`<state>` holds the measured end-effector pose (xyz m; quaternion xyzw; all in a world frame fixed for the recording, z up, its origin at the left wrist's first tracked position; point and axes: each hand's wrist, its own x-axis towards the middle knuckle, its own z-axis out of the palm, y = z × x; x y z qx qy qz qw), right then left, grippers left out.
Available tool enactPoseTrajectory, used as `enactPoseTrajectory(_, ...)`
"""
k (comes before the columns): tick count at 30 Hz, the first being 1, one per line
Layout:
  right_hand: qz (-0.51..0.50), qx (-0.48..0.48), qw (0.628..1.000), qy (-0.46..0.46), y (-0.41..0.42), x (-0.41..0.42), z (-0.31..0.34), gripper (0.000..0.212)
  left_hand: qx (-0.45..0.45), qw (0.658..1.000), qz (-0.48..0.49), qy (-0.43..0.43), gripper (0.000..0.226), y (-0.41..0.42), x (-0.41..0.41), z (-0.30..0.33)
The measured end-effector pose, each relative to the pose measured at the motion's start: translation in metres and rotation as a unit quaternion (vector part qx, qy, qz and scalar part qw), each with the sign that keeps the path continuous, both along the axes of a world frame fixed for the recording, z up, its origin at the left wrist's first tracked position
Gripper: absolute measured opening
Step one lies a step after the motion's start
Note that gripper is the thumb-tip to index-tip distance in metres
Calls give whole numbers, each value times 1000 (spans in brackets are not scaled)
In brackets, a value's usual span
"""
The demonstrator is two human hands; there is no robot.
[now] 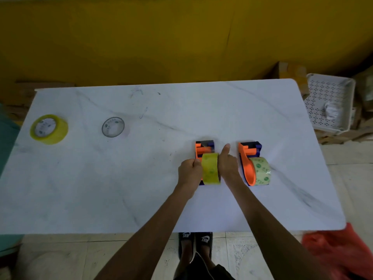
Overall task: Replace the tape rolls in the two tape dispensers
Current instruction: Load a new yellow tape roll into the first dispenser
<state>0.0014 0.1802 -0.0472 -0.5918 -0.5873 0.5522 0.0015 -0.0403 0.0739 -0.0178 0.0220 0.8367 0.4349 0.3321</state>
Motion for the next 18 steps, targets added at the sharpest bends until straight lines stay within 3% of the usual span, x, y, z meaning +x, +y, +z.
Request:
enactPoseTrajectory(5,-34,-22,998,54,-3,18,-8,70,3,1000,-18,-17,44,1,6,-5)
enactPoseTrajectory(8,-37,-13,997,72,-10,26,-14,78,7,999,-14,-40,42,0,7,-8)
enactPoseTrajectory(18,47,31,998,7,-14,19,2,56,33,990,42,-133,31,4,9,-12)
